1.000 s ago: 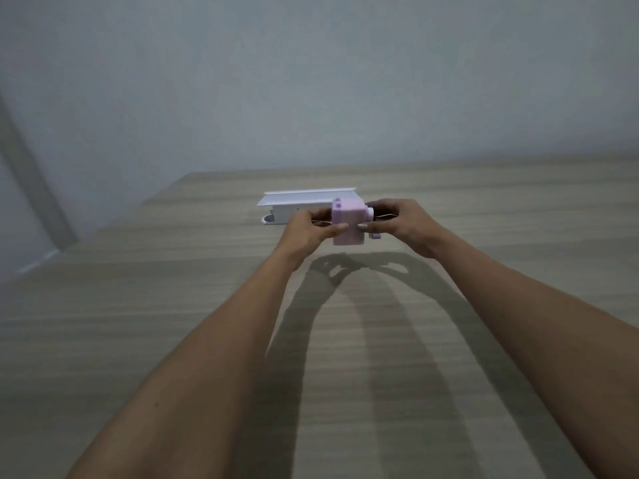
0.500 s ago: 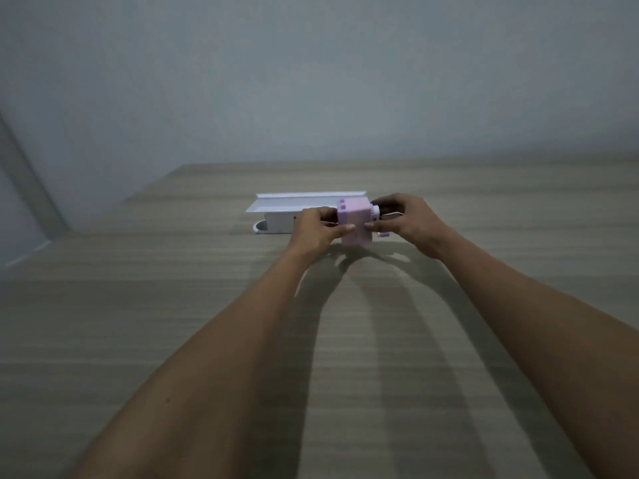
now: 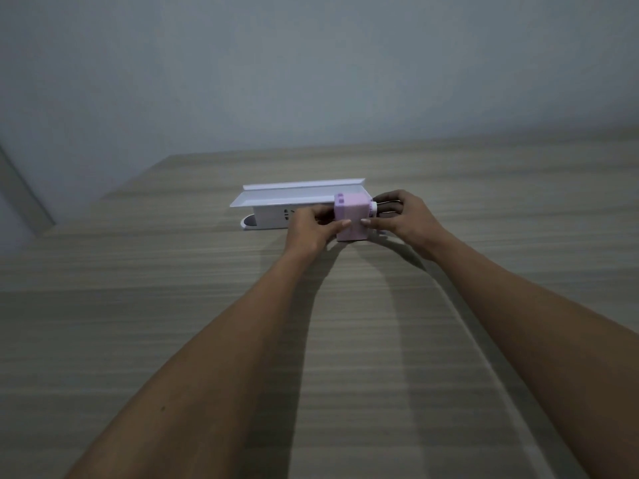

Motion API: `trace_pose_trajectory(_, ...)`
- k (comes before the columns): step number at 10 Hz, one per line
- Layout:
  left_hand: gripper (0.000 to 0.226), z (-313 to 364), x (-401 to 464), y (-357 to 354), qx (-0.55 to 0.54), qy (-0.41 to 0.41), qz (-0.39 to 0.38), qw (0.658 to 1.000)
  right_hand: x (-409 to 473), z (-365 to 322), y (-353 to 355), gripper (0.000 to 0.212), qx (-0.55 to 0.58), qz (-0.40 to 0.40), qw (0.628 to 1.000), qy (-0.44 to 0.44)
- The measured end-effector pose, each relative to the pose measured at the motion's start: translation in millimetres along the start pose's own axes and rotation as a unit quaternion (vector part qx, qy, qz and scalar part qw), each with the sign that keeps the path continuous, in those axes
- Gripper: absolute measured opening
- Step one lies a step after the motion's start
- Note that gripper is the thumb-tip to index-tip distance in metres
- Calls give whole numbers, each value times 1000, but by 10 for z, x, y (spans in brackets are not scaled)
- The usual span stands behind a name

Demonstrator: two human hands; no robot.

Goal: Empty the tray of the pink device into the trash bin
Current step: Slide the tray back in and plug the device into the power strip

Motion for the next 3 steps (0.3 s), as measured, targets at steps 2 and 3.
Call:
trace_pose_trajectory(2,49,-11,3,1,26,14,-4,1000,-45,20,10,71,-22,9,1000,-8)
trace_pose_trajectory(3,64,44,-64,78,25,39,2,999,-118,-98,66,78,-79,35,996,-4)
Point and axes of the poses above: each hand's wrist, its own x-axis towards the middle knuckle, its own y-axis out of the back of the hand, z = x × y, the point moved 5 cm from there along x, towards the middle knuckle, and after that the axes turned 5 degrees about y, right-handed, at the moved point
